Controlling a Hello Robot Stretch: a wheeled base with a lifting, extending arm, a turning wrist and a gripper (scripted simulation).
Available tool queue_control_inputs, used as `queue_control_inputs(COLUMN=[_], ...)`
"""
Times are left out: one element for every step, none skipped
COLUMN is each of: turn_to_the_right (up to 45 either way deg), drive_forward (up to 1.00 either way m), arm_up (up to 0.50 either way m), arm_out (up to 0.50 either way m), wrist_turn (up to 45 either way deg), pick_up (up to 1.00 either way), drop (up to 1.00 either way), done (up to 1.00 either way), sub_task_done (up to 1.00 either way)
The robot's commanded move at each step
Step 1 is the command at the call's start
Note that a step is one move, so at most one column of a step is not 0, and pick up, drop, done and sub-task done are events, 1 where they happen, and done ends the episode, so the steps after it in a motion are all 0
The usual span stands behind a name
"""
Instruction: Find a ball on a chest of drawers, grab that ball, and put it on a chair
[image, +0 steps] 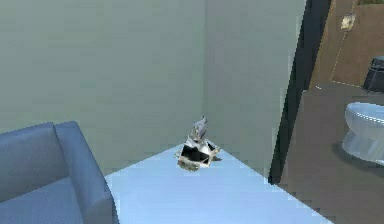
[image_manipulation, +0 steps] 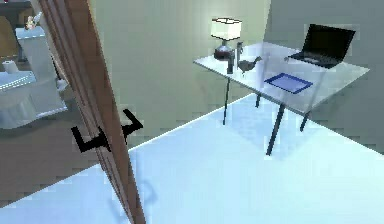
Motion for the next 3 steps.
queue_control_inputs(turn_to_the_right=[0.0, 45.0, 24.0], drive_forward=[0.40, 0.00, 0.00], arm_up=[0.00, 0.00, 0.00], arm_out=[0.00, 0.00, 0.00], wrist_turn=[0.0, 0.0, 0.0], pick_up=[0.00, 0.00, 0.00], drop=[0.00, 0.00, 0.00], done=[0.00, 0.00, 0.00], sub_task_done=[0.00, 0.00, 0.00])
